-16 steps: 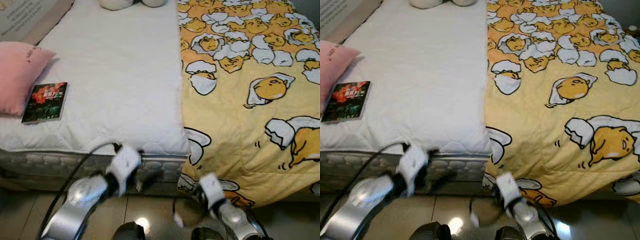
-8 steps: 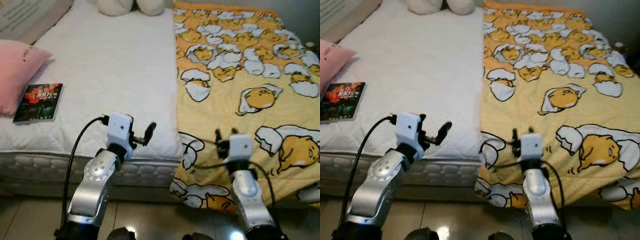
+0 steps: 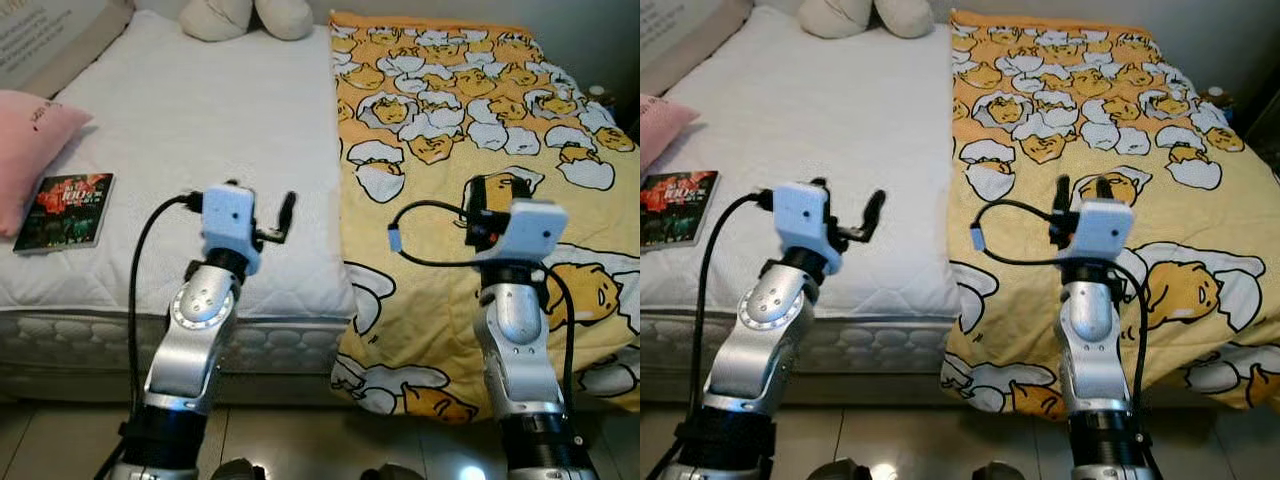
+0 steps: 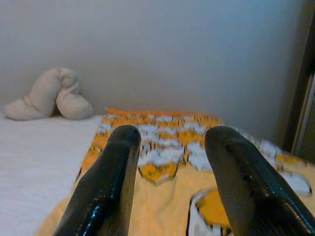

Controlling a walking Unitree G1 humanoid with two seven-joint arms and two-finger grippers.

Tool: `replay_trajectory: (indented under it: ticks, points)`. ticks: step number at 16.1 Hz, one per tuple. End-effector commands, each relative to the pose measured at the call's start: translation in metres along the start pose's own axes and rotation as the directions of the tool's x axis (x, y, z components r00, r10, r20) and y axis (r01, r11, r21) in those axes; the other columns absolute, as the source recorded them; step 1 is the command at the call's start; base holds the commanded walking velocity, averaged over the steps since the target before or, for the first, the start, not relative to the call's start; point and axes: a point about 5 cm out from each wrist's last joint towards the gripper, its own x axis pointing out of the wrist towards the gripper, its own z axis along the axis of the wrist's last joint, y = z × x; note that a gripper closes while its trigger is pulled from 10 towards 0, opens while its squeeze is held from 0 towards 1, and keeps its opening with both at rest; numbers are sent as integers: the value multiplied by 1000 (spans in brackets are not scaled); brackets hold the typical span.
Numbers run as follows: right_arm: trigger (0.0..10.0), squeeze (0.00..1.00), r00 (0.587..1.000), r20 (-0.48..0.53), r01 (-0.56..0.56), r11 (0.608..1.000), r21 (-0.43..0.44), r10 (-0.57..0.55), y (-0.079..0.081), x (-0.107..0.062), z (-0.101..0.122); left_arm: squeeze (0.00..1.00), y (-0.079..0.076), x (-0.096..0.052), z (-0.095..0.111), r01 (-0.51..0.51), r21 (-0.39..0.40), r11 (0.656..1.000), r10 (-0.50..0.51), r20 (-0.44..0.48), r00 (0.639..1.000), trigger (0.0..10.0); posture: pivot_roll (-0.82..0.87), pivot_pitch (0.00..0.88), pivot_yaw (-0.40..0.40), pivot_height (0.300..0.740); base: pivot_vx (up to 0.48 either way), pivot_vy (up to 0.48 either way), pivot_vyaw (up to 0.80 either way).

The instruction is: Clean up the room

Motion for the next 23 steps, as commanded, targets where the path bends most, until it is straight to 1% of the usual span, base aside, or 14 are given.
replay_trajectory:
  ticks: [1,3,5,8,12,14,16,19,23]
  points:
    - [10000,0,1000,-14,-4,1000,15,5,1,-1,-1,0,-1,3,2,-5,9,1000,5,11,1000,10000,-6,0,-5,723,330,-345,0]
    - [10000,0,999,-23,-31,999,22,31,9,-3,-2,0,-4,7,3,11,9,1000,-11,16,1000,10000,-9,0,5,723,336,-339,0]
    - [10000,0,998,-36,-45,999,30,46,14,-3,-4,0,-4,8,3,7,10,1000,-7,18,1000,10000,-3,0,7,723,336,-339,0]
    - [10000,0,998,-49,-48,998,36,49,14,0,-7,0,-3,7,1,-10,1,1000,10,7,1000,10000,1,0,10,723,390,-272,0]
    - [10000,0,995,-71,-66,997,44,69,16,4,-10,0,-4,8,-1,-9,-12,1000,9,-1,1000,10000,2,0,16,723,445,0,0]
    - [10000,0,993,-81,-82,996,47,86,19,4,-12,0,-7,8,-4,7,-14,1000,-8,-29,1000,10000,1,0,18,723,0,0,0]
    - [10000,0,992,-86,-85,995,48,89,20,4,-13,0,-7,9,-4,14,-8,1000,-15,-29,999,10000,2,0,19,723,0,0,0]
    - [10000,0,988,-103,-111,992,52,116,24,5,-16,0,-9,11,1,31,6,999,-31,0,1000,10000,4,0,17,723,444,0,0]
    - [10000,0,983,-124,-131,990,60,138,28,8,-20,0,-11,10,5,30,-10,999,-30,9,1000,10000,10,0,20,723,450,0,0]
